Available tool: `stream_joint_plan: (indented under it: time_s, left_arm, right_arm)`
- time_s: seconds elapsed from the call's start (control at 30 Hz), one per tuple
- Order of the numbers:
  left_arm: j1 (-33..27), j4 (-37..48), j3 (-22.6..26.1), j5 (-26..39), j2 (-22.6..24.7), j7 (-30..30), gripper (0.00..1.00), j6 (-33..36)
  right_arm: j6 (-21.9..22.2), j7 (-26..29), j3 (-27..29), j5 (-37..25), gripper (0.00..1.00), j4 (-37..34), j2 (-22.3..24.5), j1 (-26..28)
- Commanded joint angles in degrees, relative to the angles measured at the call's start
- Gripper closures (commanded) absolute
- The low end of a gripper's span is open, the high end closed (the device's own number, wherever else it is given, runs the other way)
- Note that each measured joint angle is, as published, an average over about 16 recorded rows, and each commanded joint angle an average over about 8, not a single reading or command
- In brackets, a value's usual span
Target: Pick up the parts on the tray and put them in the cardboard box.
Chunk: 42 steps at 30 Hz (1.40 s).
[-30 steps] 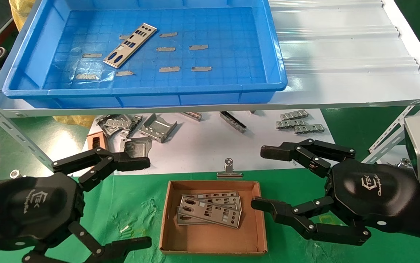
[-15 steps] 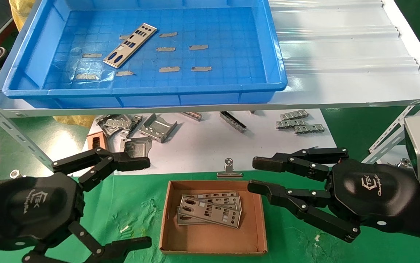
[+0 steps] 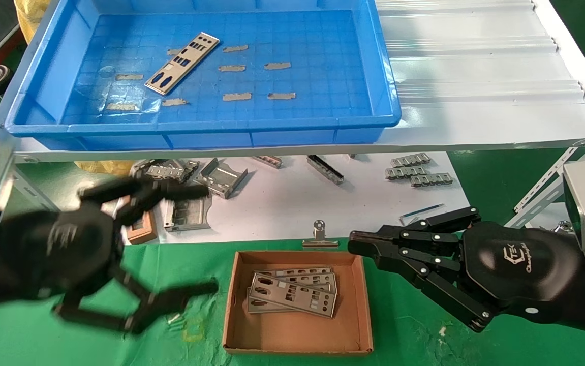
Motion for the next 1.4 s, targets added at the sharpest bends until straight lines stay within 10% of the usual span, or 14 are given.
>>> stream_joint_plan:
  time_s: [0.03,0.4,0.7,1.03,1.3,1.4]
  left_arm:
    - [-3.53,0.96,0.83,2.28,0.92,-1.01,0.00,-0.71]
    - [-31.60,35.46,9.48,24.28,16.12,2.04,0.00,-12.76]
    - [-39.54,55.18,13.29,33.11,25.96,5.11,0.00,-27.00]
    - [-41.01,62.52,13.60,33.52,29.35,8.17,0.01,-27.64]
    - [-40.94,64.60,12.42,31.83,29.61,10.38,0.88,-27.91]
    - [-40.92,65.17,12.06,31.30,29.56,10.81,1.00,-27.48]
  right_arm:
    - [0.00,0.00,0.00,0.00,1.00,0.00,0.00,0.00]
    - [0.00,0.00,0.00,0.00,1.00,0.00,0.00,0.00]
    - [0.00,0.00,0.00,0.00,0.00,0.00,0.00,0.00]
    - [0.00,0.00,0.00,0.00,0.00,0.00,0.00,0.00]
    - [0.00,0.00,0.00,0.00,0.00,0.00,0.00,0.00]
    - [0.00,0.00,0.00,0.00,0.00,0.00,0.00,0.00]
